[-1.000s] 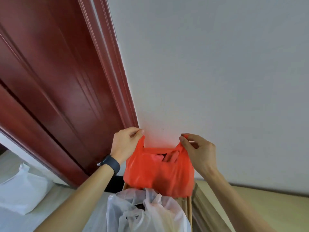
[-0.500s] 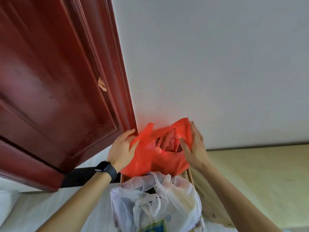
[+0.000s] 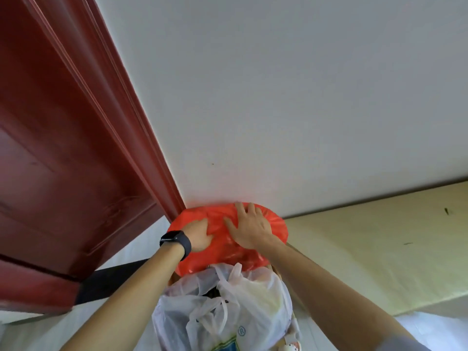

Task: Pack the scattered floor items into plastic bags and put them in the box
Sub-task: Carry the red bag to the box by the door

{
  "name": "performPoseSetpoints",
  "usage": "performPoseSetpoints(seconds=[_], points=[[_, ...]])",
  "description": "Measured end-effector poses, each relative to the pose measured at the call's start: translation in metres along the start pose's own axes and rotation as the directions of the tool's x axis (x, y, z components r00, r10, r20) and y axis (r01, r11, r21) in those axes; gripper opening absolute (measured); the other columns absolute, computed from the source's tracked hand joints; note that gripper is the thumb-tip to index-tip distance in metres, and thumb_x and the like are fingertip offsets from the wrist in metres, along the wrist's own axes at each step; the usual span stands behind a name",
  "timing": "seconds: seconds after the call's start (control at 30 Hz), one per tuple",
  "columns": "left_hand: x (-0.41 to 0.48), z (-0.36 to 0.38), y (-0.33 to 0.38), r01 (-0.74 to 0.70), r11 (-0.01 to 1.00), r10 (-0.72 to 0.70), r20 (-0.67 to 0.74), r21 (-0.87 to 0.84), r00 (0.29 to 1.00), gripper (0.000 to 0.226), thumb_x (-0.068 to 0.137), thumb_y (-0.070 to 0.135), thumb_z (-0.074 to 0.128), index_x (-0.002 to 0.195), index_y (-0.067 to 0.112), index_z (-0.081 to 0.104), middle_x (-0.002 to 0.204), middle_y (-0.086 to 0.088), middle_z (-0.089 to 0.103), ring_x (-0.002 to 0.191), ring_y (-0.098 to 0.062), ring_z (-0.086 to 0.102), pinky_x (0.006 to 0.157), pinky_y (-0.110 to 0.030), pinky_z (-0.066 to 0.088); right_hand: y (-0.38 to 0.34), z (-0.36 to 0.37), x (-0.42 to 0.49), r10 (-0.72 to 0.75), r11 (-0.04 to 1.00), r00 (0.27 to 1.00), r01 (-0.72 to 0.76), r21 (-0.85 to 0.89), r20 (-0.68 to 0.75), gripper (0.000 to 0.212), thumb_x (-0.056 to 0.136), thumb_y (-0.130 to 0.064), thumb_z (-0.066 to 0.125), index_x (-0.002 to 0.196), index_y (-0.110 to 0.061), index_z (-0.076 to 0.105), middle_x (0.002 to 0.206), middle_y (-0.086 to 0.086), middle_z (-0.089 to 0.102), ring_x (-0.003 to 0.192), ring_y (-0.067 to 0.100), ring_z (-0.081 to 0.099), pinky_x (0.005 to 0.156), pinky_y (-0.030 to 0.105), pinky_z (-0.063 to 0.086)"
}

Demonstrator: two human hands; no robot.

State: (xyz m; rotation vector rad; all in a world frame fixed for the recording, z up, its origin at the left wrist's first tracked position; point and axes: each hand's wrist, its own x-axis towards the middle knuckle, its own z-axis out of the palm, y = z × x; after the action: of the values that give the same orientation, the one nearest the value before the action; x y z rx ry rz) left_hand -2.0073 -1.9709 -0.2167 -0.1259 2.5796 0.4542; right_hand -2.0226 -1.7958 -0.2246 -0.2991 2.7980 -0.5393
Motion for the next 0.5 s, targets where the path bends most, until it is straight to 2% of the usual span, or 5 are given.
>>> performPoseSetpoints(seconds=[0.07, 0.13, 0.2, 0.3, 0.5], points=[[-0.010, 0.002, -0.008, -0.037, 0.975, 0.039, 0.005, -0.218, 0.999, 0.056, 0.089, 0.043, 0.063, 0.135, 0.015, 0.051, 0.138, -0.003, 0.052, 0.125, -0.019, 0.050, 0.098, -0.024, 0.038, 0.021, 0.022, 0.002, 0.004, 0.992, 0.976, 0.023, -0.125, 0.216, 0.067, 0.096, -0.067, 0.026, 0.152, -0.030, 0.024, 0.145, 0.018, 0.036, 0.130, 0.040, 0.038, 0.107, 0.050, 0.035], [-0.025, 0.000, -0.020, -0.212, 0.942, 0.118, -0.334, -0.259, 0.935, 0.063, 0.082, 0.056, 0.060, 0.136, 0.023, 0.051, 0.139, 0.004, 0.050, 0.131, -0.015, 0.042, 0.106, -0.023, 0.031, 0.032, 0.016, 0.006, -0.038, 0.998, 0.948, 0.019, 0.065, 0.315, 0.071, 0.094, -0.070, 0.032, 0.154, -0.033, 0.024, 0.154, 0.017, 0.032, 0.140, 0.039, 0.030, 0.116, 0.049, 0.024], [-0.041, 0.002, -0.033, -0.297, 0.951, 0.215, -0.500, -0.090, 0.839, 0.072, 0.079, 0.070, 0.050, 0.142, 0.036, 0.041, 0.150, 0.009, 0.038, 0.140, -0.015, 0.029, 0.115, -0.032, 0.024, 0.041, -0.001, 0.005, -0.152, 0.935, 0.974, 0.088, 0.343, 0.165, 0.068, 0.089, -0.067, 0.046, 0.149, -0.034, 0.039, 0.155, 0.005, 0.037, 0.145, 0.026, 0.029, 0.120, 0.045, 0.021], [-0.035, 0.019, -0.044, -0.149, 0.986, 0.163, -0.255, 0.073, 0.953, 0.090, 0.073, 0.087, 0.042, 0.148, 0.057, 0.002, 0.162, 0.014, -0.011, 0.150, -0.023, -0.013, 0.118, -0.056, 0.000, 0.054, -0.011, -0.008, -0.160, 0.947, 0.974, 0.198, 0.254, -0.161, 0.063, 0.083, -0.075, 0.040, 0.141, -0.051, 0.041, 0.161, -0.010, 0.023, 0.150, 0.018, 0.012, 0.122, 0.046, 0.015], [0.015, 0.060, -0.022, 0.050, 0.995, -0.046, -0.046, 0.084, 0.998, 0.085, 0.080, 0.086, 0.024, 0.148, 0.052, -0.015, 0.158, 0.013, -0.028, 0.146, -0.031, -0.024, 0.113, -0.065, -0.010, 0.027, 0.042, 0.008, -0.160, 0.985, 0.962, 0.171, -0.033, 0.219, 0.065, 0.087, -0.072, -0.005, 0.150, -0.056, -0.006, 0.162, -0.008, -0.027, 0.149, 0.030, -0.024, 0.114, 0.070, -0.008]])
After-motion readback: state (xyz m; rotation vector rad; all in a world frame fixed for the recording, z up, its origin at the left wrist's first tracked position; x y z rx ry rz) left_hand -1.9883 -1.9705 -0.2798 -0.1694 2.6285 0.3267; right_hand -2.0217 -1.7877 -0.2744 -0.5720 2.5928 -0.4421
